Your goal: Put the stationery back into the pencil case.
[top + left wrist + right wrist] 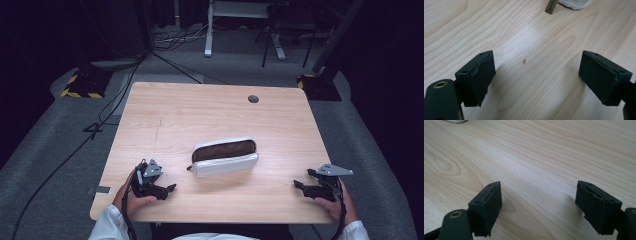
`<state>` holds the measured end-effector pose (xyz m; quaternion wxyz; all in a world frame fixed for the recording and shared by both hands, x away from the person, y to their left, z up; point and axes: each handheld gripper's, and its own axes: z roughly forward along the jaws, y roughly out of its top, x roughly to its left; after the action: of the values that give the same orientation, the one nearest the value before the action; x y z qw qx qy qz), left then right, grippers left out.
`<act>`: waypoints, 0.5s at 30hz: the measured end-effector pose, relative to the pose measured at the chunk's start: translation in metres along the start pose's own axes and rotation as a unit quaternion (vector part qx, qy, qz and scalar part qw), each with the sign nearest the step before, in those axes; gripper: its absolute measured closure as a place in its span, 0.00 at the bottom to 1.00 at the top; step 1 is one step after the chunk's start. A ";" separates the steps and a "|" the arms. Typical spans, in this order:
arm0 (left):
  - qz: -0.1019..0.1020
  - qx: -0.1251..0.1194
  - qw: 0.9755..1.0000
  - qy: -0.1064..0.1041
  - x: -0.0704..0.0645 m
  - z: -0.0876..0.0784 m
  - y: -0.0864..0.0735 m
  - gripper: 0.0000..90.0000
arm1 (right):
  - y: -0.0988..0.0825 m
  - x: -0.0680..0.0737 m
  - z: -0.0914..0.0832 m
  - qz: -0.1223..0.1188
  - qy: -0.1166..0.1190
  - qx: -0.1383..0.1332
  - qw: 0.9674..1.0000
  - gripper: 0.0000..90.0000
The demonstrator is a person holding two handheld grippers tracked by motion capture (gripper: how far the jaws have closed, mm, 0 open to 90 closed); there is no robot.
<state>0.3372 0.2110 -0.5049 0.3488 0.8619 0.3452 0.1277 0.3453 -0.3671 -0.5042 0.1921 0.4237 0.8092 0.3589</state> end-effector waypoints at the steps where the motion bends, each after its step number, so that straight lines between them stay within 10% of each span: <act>1: 0.000 0.000 1.000 0.000 0.000 0.000 0.000 0.16 | 0.000 0.000 0.000 0.000 0.000 0.000 1.000 0.24; 15: 0.001 0.002 1.000 0.006 0.000 0.000 0.001 0.15 | 0.000 0.000 0.000 0.000 0.000 0.000 1.000 0.24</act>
<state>0.3377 0.2108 -0.5046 0.3453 0.8622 0.3461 0.1326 0.3454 -0.3671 -0.5042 0.1920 0.4237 0.8092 0.3589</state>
